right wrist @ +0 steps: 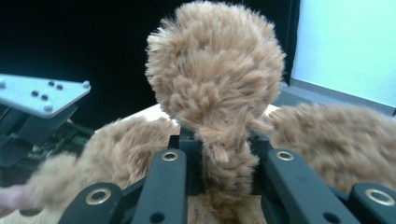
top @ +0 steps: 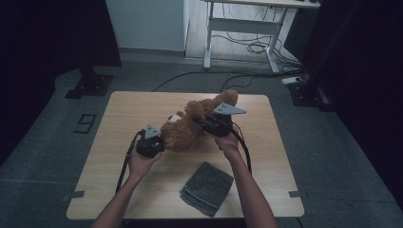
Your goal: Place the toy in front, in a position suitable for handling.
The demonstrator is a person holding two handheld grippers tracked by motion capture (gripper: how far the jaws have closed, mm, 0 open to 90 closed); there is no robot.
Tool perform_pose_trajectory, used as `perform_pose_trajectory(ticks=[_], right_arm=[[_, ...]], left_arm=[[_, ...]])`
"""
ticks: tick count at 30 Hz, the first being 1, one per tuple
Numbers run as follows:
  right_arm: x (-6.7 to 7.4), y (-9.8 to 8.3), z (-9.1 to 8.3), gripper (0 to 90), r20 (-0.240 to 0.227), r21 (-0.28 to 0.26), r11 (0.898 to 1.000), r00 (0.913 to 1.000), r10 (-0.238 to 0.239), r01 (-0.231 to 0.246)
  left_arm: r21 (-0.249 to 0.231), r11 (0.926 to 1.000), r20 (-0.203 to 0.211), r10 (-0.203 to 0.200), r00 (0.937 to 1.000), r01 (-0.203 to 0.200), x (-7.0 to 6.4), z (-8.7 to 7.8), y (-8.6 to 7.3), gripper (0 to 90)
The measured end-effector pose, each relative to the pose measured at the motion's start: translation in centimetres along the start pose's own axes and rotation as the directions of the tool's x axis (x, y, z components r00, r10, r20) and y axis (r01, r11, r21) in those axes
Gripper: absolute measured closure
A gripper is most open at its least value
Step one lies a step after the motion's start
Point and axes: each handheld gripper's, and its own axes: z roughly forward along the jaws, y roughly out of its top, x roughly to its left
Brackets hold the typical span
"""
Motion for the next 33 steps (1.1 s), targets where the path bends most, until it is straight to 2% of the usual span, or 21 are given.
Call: perform_pose_trajectory(ticks=[4, 6, 9, 12, 15, 16, 21, 28, 30, 33], right_arm=[[0.0, -0.8, 0.5, 75.7, 0.009, 0.024, 1.000, 0.9999, 0.014, -0.015], [0.1, -1.3, 0.8, 75.6, 0.015, 0.035, 0.999, 0.9998, 0.014, -0.015], [-0.2, -2.2, 1.4, 75.4, 0.013, 0.062, 0.997, 0.9992, 0.039, -0.040], [-0.8, -3.5, 2.0, 75.2, 0.030, 0.100, 0.993, 0.9973, 0.067, -0.070], [-1.5, -4.6, 2.5, 74.6, 0.031, 0.125, 0.986, 0.9939, 0.106, -0.109], [-1.6, -4.7, 2.5, 74.2, 0.023, 0.115, 0.985, 0.9921, 0.123, -0.125], [-1.6, -4.6, 2.6, 71.0, 0.040, 0.122, 0.987, 0.9939, 0.103, -0.107], [-2.1, -5.1, 3.0, 67.9, 0.042, 0.124, 0.985, 0.9924, 0.115, -0.120], [-2.3, -5.2, 3.1, 66.6, 0.044, 0.122, 0.985, 0.9918, 0.120, -0.125], [-2.6, -5.3, 3.1, 64.0, 0.053, 0.121, 0.984, 0.9903, 0.128, -0.134]], left_arm=[[0.021, 0.9997, -0.012, -0.008, 0.9999, 0.008, 1.1, 1.1, 0.3, 78.1], [0.026, 0.9993, -0.004, -0.025, 0.9997, 0.025, 1.8, 1.7, 0.5, 78.7], [0.064, 0.9970, 0.011, -0.045, 0.9989, 0.044, 2.6, 2.7, 0.3, 78.9], [0.098, 0.9943, 0.006, -0.042, 0.9991, 0.041, 2.9, 3.3, -0.2, 78.6], [0.105, 0.9934, -0.001, -0.047, 0.9989, 0.046, 3.2, 3.3, -0.5, 77.5], [0.105, 0.9933, -0.005, -0.049, 0.9988, 0.049, 3.2, 3.2, -0.5, 76.8], [0.104, 0.9930, -0.032, -0.054, 0.9980, 0.057, 3.5, 3.0, -0.5, 75.7], [0.125, 0.9893, -0.049, -0.070, 0.9964, 0.075, 3.9, 3.6, -0.8, 74.4], [0.125, 0.9891, -0.054, -0.071, 0.9960, 0.077, 4.0, 3.6, -0.8, 72.4], [0.116, 0.9881, -0.057, -0.095, 0.9938, 0.101, 4.7, 2.9, -0.8, 65.5]])
